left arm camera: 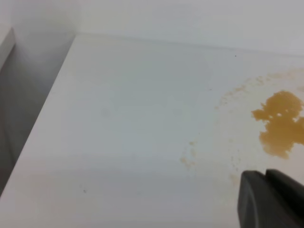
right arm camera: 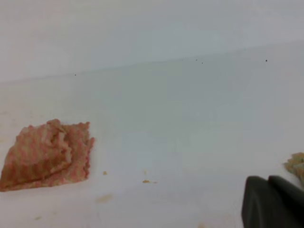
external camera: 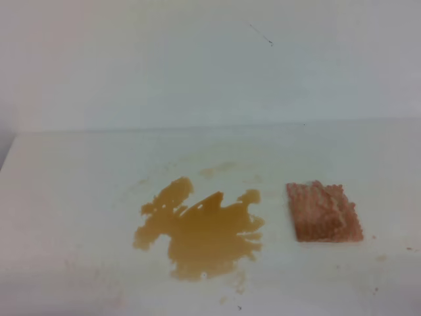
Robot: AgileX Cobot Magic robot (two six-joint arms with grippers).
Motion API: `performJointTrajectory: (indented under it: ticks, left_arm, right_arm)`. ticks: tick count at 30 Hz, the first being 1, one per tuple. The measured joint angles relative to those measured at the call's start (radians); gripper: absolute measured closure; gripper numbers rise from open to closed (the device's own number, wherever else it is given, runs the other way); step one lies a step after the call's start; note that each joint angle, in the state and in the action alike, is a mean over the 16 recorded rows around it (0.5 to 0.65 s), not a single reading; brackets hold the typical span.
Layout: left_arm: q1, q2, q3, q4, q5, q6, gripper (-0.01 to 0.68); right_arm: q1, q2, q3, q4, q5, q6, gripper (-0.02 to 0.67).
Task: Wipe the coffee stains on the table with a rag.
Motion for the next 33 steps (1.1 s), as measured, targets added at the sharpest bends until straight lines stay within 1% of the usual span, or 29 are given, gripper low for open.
performJointTrajectory:
  ticks: [33]
  left_arm:
    - [0.0, 0.0, 0.0, 0.0, 0.0, 0.0, 0.675]
  right_arm:
    - [0.0, 0.0, 0.0, 0.0, 0.0, 0.0, 0.652]
